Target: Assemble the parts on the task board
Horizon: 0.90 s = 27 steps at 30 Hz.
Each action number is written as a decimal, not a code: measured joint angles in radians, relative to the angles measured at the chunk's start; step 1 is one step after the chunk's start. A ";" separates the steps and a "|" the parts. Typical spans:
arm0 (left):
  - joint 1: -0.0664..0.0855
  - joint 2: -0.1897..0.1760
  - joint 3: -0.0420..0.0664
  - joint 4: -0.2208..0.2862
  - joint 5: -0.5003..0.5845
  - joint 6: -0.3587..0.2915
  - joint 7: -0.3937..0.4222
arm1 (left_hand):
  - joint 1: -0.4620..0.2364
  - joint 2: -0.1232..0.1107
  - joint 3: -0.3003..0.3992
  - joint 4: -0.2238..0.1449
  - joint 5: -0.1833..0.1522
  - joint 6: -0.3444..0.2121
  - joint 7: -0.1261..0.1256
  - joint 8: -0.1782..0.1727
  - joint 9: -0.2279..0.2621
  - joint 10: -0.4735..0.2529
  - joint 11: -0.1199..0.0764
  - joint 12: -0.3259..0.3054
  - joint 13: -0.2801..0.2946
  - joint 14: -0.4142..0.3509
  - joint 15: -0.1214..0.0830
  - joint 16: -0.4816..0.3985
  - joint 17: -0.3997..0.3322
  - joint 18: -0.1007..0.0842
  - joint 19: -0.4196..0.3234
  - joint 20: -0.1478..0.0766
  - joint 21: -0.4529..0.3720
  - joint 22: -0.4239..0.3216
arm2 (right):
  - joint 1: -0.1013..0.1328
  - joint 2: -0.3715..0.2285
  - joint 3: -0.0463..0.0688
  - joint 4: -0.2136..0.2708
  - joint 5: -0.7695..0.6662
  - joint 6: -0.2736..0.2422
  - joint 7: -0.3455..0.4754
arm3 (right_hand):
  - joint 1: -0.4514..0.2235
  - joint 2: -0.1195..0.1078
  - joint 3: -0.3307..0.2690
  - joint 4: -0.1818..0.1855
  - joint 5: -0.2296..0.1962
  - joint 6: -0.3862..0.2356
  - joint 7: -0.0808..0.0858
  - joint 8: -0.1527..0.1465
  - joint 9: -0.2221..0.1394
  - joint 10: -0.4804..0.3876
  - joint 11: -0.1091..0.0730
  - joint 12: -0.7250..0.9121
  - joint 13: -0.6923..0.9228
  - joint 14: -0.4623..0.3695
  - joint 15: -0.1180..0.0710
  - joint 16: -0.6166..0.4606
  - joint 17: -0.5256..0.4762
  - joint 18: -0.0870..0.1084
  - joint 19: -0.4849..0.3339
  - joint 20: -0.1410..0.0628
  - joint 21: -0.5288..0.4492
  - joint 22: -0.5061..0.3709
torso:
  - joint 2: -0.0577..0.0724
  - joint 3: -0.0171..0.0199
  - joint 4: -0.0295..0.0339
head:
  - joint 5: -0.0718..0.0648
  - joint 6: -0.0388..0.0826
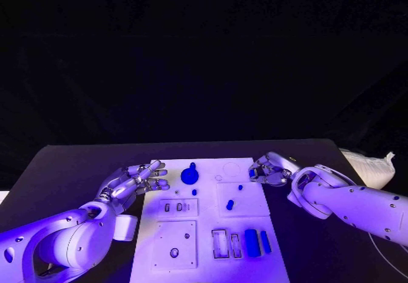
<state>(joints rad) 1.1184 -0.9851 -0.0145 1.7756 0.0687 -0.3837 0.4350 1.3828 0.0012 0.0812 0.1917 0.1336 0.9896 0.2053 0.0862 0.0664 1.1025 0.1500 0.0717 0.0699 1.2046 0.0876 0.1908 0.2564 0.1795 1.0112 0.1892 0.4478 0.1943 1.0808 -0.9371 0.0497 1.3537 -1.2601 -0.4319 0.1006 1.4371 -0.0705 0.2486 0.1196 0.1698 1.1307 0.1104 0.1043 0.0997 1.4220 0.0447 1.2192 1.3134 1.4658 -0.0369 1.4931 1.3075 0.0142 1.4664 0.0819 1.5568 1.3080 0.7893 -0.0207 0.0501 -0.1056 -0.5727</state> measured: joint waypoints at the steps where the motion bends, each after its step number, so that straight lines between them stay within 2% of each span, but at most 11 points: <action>1: 0.000 0.000 0.000 0.000 0.000 0.000 0.000 | 0.000 0.000 0.000 0.000 0.000 0.000 0.000 0.000 0.000 0.000 0.000 0.000 0.000 0.000 0.000 0.000 0.000 0.000 0.000 0.000 0.000 0.000 | 0.000 0.001 0.000 0.001 0.002 -0.001 0.000 | -0.002 0.002 0.001 -0.002 0.000 0.001 0.001 0.000 0.000 0.000 0.000 0.002 0.000 -0.001 -0.001 0.000 0.000 0.000 0.000 0.000 0.000 0.000 | 0.000 0.0000 0.0000 | 0.000 0.000; 4: 0.000 0.000 0.000 0.000 0.000 0.000 -0.001 | 0.000 0.000 0.000 0.000 0.000 0.000 0.000 0.000 0.000 0.000 0.000 0.000 0.000 0.000 0.000 0.000 0.000 0.000 0.000 0.000 0.000 0.000 | -0.001 0.002 -0.001 0.004 0.009 -0.005 -0.002 | -0.007 0.007 0.001 -0.004 -0.001 0.002 0.001 0.003 0.000 0.000 0.000 0.005 0.000 0.001 -0.007 0.000 0.000 0.000 0.000 -0.007 0.000 0.000 | 0.000 0.0001 0.0000 | -0.001 0.000; 9: 0.000 0.000 0.000 -0.002 0.000 0.000 -0.001 | 0.000 0.000 0.000 0.000 0.000 0.000 0.000 -0.003 0.000 0.000 0.000 0.000 0.000 0.000 0.000 0.000 0.001 0.000 0.000 0.000 0.000 0.000 | -0.001 0.002 -0.001 0.023 0.028 -0.019 -0.011 | -0.012 0.012 0.006 -0.011 0.010 0.004 0.003 0.004 0.000 0.000 0.000 0.010 0.000 0.002 -0.008 0.000 0.000 0.000 0.000 -0.007 0.000 0.000 | 0.000 0.0001 0.0005 | 0.001 0.000; 12: 0.000 0.000 0.000 -0.004 0.000 0.001 -0.001 | 0.000 0.000 0.000 0.000 0.000 0.000 0.000 -0.003 0.000 0.000 0.000 -0.005 0.000 0.000 0.000 0.000 0.001 0.000 0.000 0.000 0.000 0.000 | 0.003 -0.001 0.000 0.048 0.038 -0.027 -0.020 | -0.014 0.014 0.008 -0.014 0.010 0.004 0.003 0.004 0.000 0.000 0.000 0.011 0.000 0.002 -0.008 0.000 0.000 0.000 0.000 -0.007 0.000 0.000 | -0.001 -0.0002 0.0005 | 0.004 -0.001; 16: 0.000 0.001 0.000 -0.011 0.000 0.001 -0.001 | 0.000 0.000 0.001 -0.001 0.000 0.000 0.000 -0.003 0.000 0.000 0.000 -0.006 0.000 0.000 0.000 0.000 0.002 0.000 0.000 0.000 0.000 0.000 | 0.021 0.000 0.002 0.098 0.048 -0.031 -0.048 | -0.017 0.017 0.012 -0.018 0.004 0.004 0.003 0.004 0.000 0.000 0.000 0.006 0.000 0.002 -0.008 0.000 0.000 0.000 0.000 -0.014 0.000 0.000 | -0.004 -0.0010 -0.0004 | 0.009 -0.005; 22: 0.000 0.004 0.000 -0.035 0.000 0.003 -0.001 | 0.004 0.004 0.003 -0.003 0.000 0.000 0.000 -0.003 0.000 0.000 0.000 -0.006 0.000 0.000 0.000 0.000 0.003 0.000 0.000 0.000 0.000 0.001 | 0.045 0.044 0.003 0.184 0.038 -0.030 -0.142 | -0.028 0.028 0.016 -0.025 -0.002 0.003 0.002 0.004 0.000 -0.003 -0.004 -0.002 0.000 0.002 -0.008 0.000 0.000 0.000 0.000 -0.014 0.000 0.000 | -0.013 -0.0043 -0.0017 | 0.021 -0.016; 27: 0.000 0.009 0.000 -0.055 0.001 0.005 0.000 | 0.004 0.004 0.003 -0.003 0.000 0.000 0.000 -0.003 0.000 0.000 0.000 -0.006 0.000 0.000 0.000 0.000 0.003 0.000 0.000 0.000 0.000 0.001 | 0.052 0.109 0.002 0.226 0.004 -0.021 -0.231 | -0.033 0.033 0.020 -0.022 -0.002 0.003 0.002 -0.002 0.000 -0.003 -0.004 -0.001 0.000 0.002 -0.008 0.000 0.000 0.000 0.000 -0.014 0.000 0.000 | -0.024 -0.0092 0.0023 | 0.030 -0.030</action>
<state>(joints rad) 1.1181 -0.9756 -0.0147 1.7204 0.0699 -0.3790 0.4350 1.3867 0.0051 0.0842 0.1888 0.1336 0.9896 0.2053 0.0828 0.0664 1.1025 0.1499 0.0659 0.0699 1.2046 0.0876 0.1908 0.2592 0.1794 1.0112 0.1892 0.4478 0.1950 1.1325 -0.8284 0.0515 1.5796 -1.2558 -0.4528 -0.1307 1.4040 -0.0374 0.2683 0.0978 0.1676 1.1340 0.1126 0.1026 0.0996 1.4188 0.0409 1.2177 1.3129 1.4681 -0.0450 1.4931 1.3073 0.0141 1.4662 0.0679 1.5568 1.3076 0.7657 -0.0299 0.0524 -0.0751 -0.6024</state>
